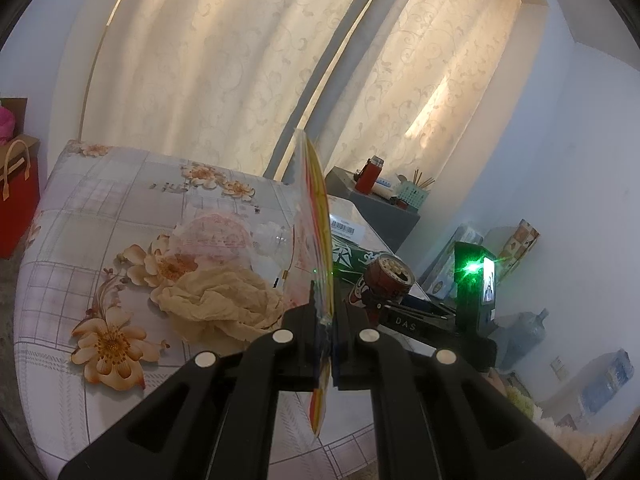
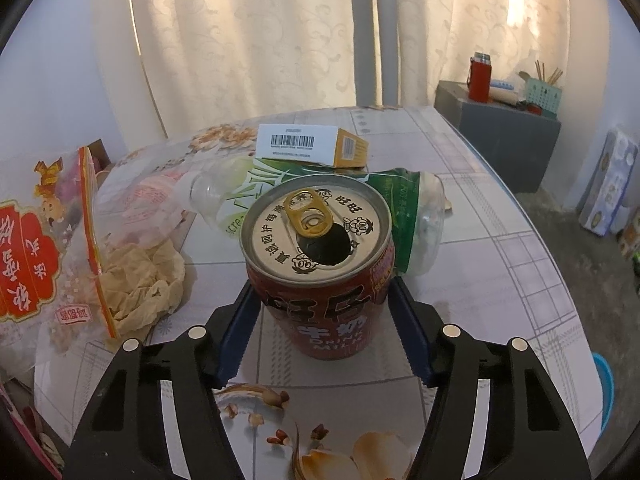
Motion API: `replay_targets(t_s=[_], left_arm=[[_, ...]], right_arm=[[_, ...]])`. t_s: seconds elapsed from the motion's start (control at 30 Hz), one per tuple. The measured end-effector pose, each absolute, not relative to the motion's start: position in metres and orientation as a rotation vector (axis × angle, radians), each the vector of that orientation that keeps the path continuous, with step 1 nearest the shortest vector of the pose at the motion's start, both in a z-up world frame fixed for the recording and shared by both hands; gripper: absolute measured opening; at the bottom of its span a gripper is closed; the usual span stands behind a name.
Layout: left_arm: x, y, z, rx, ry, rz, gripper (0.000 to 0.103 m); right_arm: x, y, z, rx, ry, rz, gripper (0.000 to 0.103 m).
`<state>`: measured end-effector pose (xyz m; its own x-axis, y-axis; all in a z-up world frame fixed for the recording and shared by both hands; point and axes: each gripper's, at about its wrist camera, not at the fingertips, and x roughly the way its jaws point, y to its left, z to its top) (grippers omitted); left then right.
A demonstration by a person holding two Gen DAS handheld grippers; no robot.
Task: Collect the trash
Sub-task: 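Lift the red milk can with the right gripper while the left holds the bag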
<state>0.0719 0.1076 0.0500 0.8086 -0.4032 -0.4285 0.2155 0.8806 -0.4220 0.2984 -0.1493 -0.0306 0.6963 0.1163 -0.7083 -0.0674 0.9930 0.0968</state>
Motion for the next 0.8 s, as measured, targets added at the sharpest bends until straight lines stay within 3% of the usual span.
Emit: replay_targets(t_s=[0.8], left_arm=[[0.075, 0.106, 0.051, -0.329, 0.515, -0.363, 0.004]], right_arm=[[0.272, -0.166, -0.026, 0.157, 0.819, 0.106, 0.061]])
